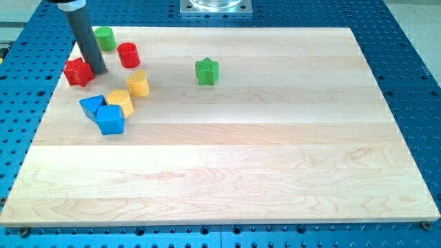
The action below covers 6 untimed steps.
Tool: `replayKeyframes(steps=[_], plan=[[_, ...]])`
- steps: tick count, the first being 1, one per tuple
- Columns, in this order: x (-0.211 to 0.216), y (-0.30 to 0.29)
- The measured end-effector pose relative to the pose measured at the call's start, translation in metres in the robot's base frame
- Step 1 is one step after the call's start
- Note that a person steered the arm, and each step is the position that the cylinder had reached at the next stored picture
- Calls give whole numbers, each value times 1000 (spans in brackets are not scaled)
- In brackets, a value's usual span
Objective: Push the red circle at the top center of the board
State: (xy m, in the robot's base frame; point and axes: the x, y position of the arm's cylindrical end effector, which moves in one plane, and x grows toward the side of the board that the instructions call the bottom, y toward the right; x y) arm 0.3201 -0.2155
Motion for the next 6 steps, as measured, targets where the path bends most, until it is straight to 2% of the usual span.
replayKeyframes(steps=[1, 2, 3, 4, 5, 6], plan=[[-46, 92], [-26, 42], [-36, 21], [-73, 31], [-87, 67], [-87, 131]])
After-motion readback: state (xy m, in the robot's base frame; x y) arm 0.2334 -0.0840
